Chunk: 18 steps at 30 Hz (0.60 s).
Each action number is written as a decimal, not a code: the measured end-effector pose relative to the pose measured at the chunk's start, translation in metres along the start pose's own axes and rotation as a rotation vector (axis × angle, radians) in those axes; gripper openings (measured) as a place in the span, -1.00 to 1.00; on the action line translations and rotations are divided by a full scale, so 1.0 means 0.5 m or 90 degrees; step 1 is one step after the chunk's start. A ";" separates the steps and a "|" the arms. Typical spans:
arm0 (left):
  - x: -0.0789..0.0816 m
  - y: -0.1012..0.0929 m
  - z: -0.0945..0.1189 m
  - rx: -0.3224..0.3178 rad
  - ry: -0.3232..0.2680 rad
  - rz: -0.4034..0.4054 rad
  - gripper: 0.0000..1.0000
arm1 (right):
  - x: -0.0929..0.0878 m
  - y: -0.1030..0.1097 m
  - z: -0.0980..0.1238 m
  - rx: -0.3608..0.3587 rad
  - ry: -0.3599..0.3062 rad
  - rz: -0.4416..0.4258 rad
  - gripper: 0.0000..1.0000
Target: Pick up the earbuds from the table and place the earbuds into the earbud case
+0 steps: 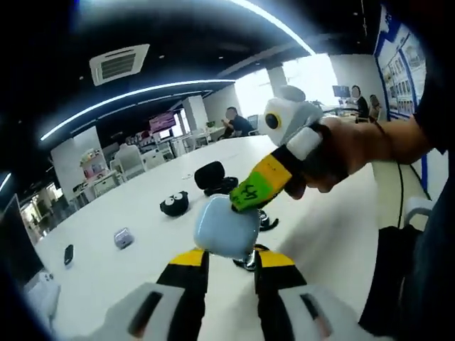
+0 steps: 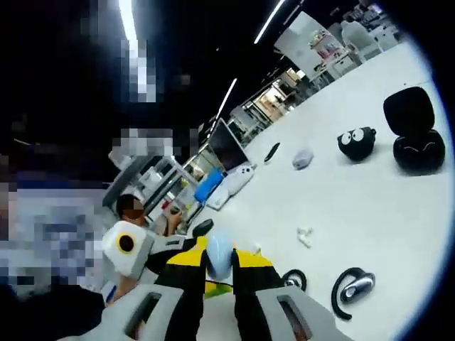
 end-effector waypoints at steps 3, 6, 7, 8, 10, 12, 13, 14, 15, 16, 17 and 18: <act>0.011 0.044 -0.015 0.010 0.004 0.004 -0.47 | 0.039 -0.030 -0.018 -0.023 -0.026 -0.027 -0.73; 0.020 0.088 -0.037 0.019 0.014 0.003 -0.48 | 0.080 -0.063 -0.030 -0.033 -0.064 -0.075 -0.73; 0.022 0.104 -0.046 0.023 0.015 0.000 -0.48 | 0.088 -0.071 -0.033 -0.033 -0.071 -0.086 -0.73; 0.022 0.122 -0.055 0.027 0.020 0.005 -0.48 | 0.100 -0.082 -0.037 -0.035 -0.080 -0.101 -0.73; 0.021 0.156 -0.077 0.032 0.027 0.009 -0.48 | 0.120 -0.104 -0.044 -0.043 -0.091 -0.121 -0.73; 0.016 0.181 -0.098 0.031 0.036 0.015 -0.49 | 0.143 -0.129 -0.053 -0.052 -0.106 -0.139 -0.73; 0.015 0.189 -0.104 0.031 0.040 0.017 -0.49 | 0.150 -0.136 -0.056 -0.054 -0.111 -0.147 -0.73; 0.014 0.196 -0.110 0.031 0.041 0.018 -0.49 | 0.162 -0.147 -0.063 -0.060 -0.115 -0.151 -0.73; 0.012 0.209 -0.121 0.030 0.043 0.023 -0.49 | 0.168 -0.153 -0.069 -0.063 -0.119 -0.155 -0.73; 0.012 0.216 -0.127 0.029 0.043 0.026 -0.49 | 0.173 -0.159 -0.076 -0.067 -0.120 -0.159 -0.73; 0.010 0.229 -0.139 0.027 0.045 0.032 -0.50 | 0.178 -0.165 -0.082 -0.076 -0.124 -0.164 -0.73; 0.010 0.237 -0.147 0.027 0.046 0.035 -0.50 | 0.182 -0.171 -0.087 -0.084 -0.129 -0.167 -0.73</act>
Point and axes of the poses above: the point that each gripper's makers call its tool centre point, and the gripper's own axes: z roughly backward along the fingers, y roughly to its left, x roughly out of its top, the point moved 8 cm from there along z, roughly backward along the fingers, and after that the axes turned 14 degrees about y, right-handed, at the moved point
